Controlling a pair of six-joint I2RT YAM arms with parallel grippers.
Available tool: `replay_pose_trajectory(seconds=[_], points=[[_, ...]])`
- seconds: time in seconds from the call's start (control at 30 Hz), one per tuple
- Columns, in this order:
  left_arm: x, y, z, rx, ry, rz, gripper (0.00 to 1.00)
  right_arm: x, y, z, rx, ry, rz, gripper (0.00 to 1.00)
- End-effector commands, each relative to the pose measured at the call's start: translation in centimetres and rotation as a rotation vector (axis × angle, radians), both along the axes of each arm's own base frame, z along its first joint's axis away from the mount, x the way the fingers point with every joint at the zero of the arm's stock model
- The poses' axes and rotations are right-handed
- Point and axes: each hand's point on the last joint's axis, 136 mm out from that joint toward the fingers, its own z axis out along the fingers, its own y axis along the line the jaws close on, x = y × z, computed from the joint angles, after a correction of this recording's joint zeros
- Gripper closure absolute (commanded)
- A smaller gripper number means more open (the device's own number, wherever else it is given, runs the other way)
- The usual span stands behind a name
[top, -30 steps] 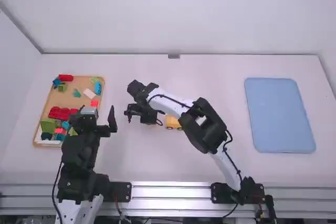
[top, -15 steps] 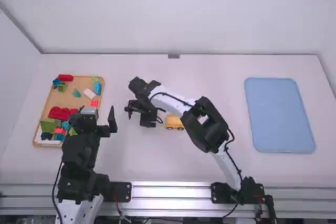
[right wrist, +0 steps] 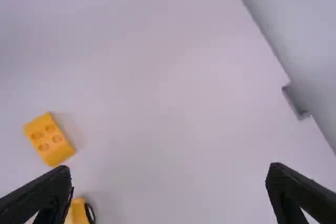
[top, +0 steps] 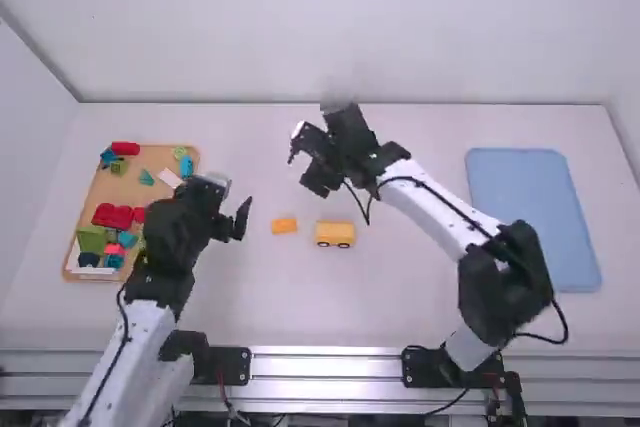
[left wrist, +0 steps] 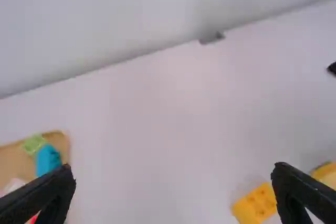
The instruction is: Assemble lego blocks to make yellow taxi
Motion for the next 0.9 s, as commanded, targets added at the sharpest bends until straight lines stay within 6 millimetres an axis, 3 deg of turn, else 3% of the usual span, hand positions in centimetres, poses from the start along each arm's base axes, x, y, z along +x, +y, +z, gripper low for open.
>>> replay_pose_trajectory(seconds=[0.0,0.07,0.13,0.23,0.33,0.53,0.77,0.87], points=[[1.6,-3.2,0.5,0.082,-0.006,-0.286,0.01,-2.7,-2.2,-1.8,0.063,0.061,-0.042,0.02],[1.6,-6.0,-1.2,0.161,-0.006,-0.579,0.01,-3.7,-4.2,-1.8,0.136,0.023,-0.069,0.02],[1.4,-7.4,-2.6,0.187,-0.009,-0.749,0.01,-4.3,-5.7,-1.9,0.187,-0.008,-0.095,0.01],[1.6,-8.4,-4.6,0.183,-0.004,-0.888,0.01,-5.1,-7.6,-2.2,0.260,-0.031,-0.129,0.01],[2.2,-9.4,-8.2,0.110,0.030,-1.003,0.01,-6.9,-9.3,-2.5,0.377,-0.062,-0.098,0.02],[1.8,-10.3,-12.6,0.019,0.038,-1.116,0.01,-9.1,-11.3,-2.3,0.539,-0.080,-0.010,0.02],[0.7,-9.6,-16.6,0.072,0.125,-1.109,0.27,-8.9,-14.1,-2.7,0.633,-0.060,-0.047,0.02],[1.0,-9.3,-17.3,0.081,0.155,-1.066,0.30,-8.7,-14.5,-3.0,0.637,-0.051,-0.058,0.01]])
